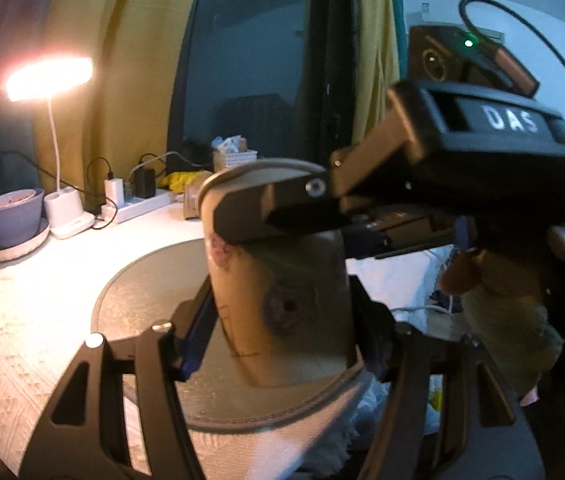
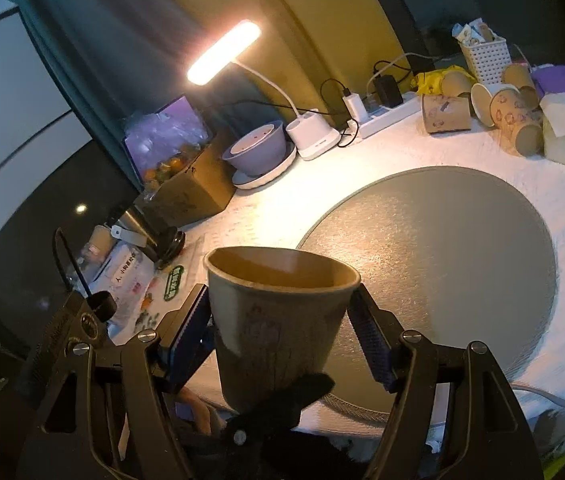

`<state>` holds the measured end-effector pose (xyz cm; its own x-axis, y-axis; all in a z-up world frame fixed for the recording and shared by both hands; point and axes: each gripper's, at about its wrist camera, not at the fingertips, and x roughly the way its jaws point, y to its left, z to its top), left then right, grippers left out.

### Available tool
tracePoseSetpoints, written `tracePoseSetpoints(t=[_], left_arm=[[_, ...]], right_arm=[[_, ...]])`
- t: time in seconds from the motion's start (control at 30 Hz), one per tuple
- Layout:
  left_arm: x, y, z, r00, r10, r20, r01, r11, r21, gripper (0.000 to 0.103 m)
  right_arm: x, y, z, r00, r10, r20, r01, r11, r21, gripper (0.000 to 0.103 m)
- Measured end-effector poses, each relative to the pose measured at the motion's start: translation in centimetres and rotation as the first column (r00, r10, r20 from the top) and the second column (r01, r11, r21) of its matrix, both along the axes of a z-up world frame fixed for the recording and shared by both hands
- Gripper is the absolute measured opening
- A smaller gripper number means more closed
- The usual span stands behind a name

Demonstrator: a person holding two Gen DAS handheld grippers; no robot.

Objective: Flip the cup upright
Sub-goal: 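Grasp the cup rim with the right gripper while the left gripper releases it, then rotate the cup upright with the right gripper and lower it onto the mat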

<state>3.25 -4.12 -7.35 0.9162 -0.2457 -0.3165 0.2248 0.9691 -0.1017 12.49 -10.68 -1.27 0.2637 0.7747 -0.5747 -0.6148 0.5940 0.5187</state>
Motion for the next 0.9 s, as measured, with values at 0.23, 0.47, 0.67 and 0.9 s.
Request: tracePoseSetpoints(t=[0.23,0.47,0.67,0.9], left_arm=[[0.6,0.1,-0.1,1.000,-0.012,-0.026,0.012,1.000,-0.005,0.065],[2.4,0.3,-1.4,0.986,-0.028,-0.165,0.025,0.999,-0.023,0.079],[4.4,1.3,-2.2,0.966,0.001,-0.257,-0.012,0.999,-0.040,0.079],[6.6,3.5,-3.6,0.925,0.046,-0.376,-0.082,0.994,-0.078,0.079]], right_arm=[[0.8,-0.4,-0.5,0.999,0.023,-0.032,-0.021,0.999,0.044,0.073],[2.3,0.1,-1.3,0.999,0.002,-0.036,-0.001,1.000,0.018,0.073],[3.7,1.1,-1.0,0.997,-0.047,0.065,0.051,0.996,-0.071,0.072],[6.1,2.3,-1.3,0.985,-0.072,0.156,0.095,0.984,-0.150,0.072]])
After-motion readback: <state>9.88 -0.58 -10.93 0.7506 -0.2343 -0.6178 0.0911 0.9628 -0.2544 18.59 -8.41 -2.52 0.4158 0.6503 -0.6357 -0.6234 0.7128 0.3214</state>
